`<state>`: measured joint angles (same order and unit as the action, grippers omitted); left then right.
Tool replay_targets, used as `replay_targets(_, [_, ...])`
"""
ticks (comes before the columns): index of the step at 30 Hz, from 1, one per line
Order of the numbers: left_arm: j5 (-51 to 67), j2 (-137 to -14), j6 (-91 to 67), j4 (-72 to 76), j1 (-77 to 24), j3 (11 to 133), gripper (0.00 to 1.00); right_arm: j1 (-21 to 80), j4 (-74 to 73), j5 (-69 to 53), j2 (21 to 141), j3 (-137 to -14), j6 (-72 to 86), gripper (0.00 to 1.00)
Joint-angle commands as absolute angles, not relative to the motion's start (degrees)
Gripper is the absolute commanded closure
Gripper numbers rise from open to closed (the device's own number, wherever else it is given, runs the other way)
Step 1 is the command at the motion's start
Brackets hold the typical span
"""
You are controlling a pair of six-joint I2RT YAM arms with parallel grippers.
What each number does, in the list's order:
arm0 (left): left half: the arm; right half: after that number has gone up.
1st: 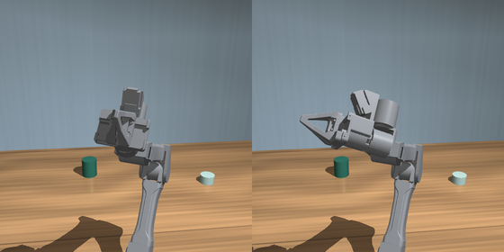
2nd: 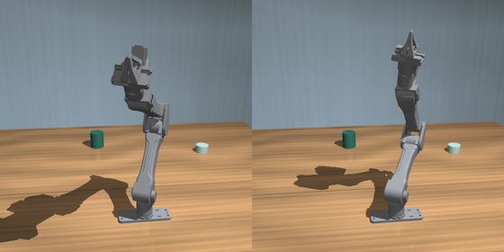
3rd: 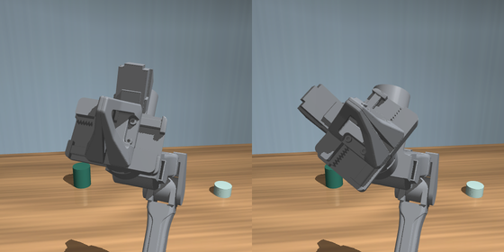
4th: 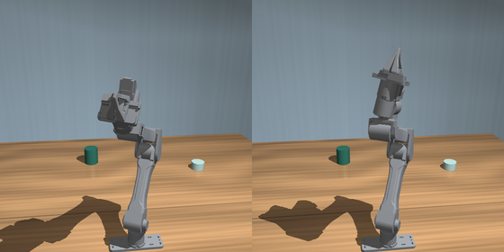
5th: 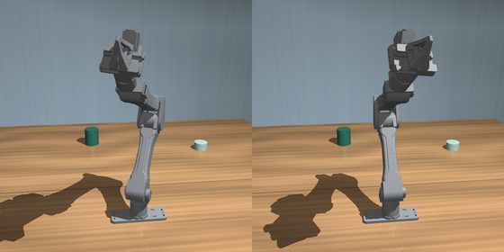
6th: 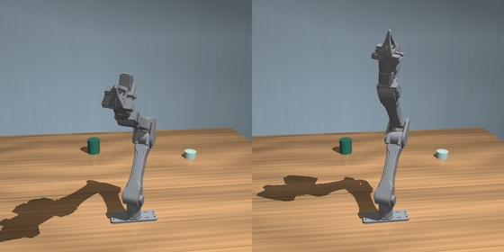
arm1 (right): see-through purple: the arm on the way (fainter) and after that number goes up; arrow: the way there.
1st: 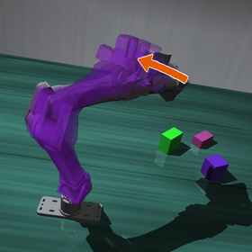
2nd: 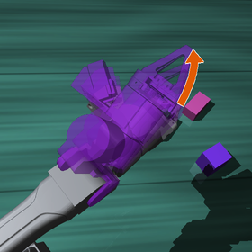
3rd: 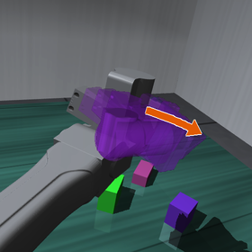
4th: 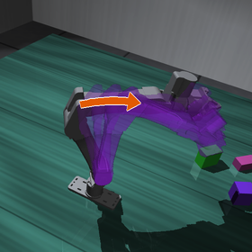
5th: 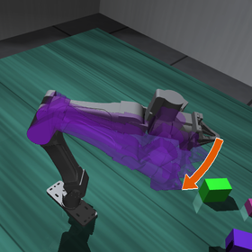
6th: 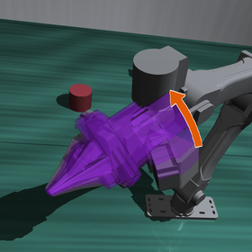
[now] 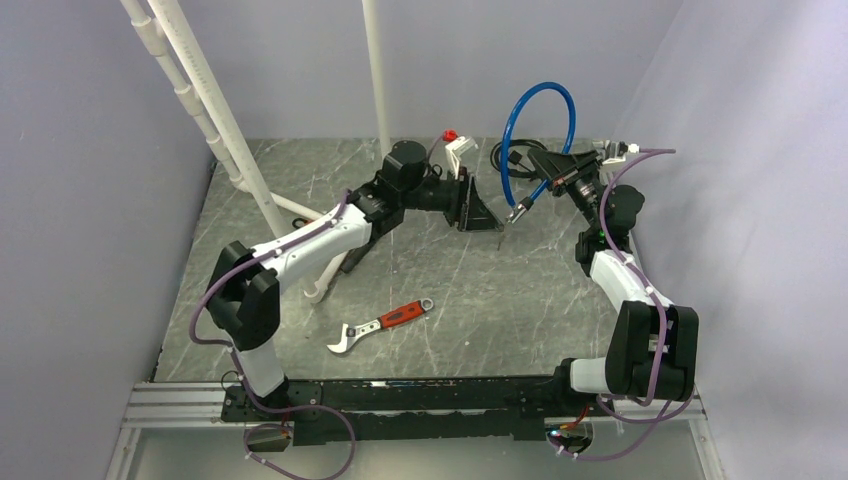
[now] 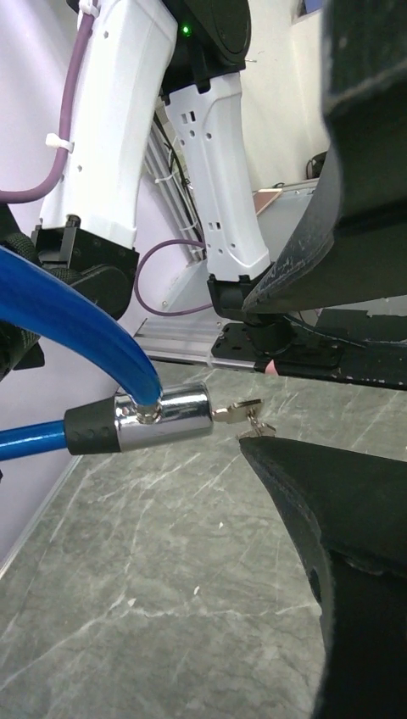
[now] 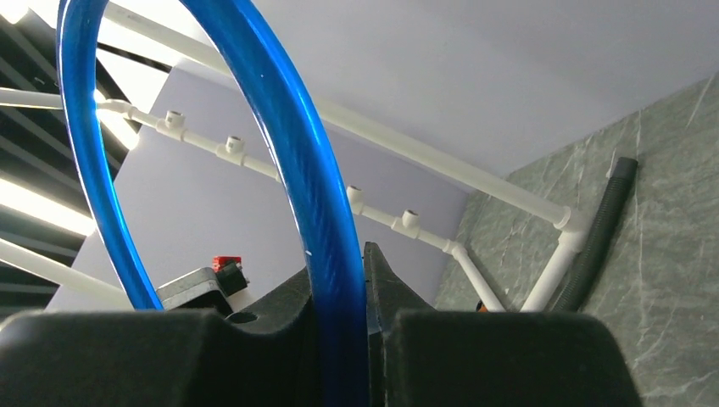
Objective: Lock with the key
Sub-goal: Lock the lock.
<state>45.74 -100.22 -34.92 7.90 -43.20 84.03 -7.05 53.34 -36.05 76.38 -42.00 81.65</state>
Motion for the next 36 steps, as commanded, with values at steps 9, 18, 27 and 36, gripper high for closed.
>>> replay_targets(9, [42.38,-103.65,-34.50,3.33,-45.06,89.93,0.45,-7.29,59.50,-35.10,74.46,-45.24,83.21,1.00])
replay_targets(18, [44.93,-104.15,-39.76,10.29,-44.72,88.14,0.77,-7.32,60.38,-35.59,74.02,-44.96,84.11,1.00])
replay_targets(27, [54.25,-106.35,-57.83,30.31,-43.42,83.36,1.00,-7.38,64.00,-35.95,74.45,-45.98,85.09,1.00])
replay_targets(36, [56.45,-107.20,-66.29,42.72,-43.50,80.13,1.00,-7.73,67.70,-36.34,74.19,-46.23,86.38,1.00])
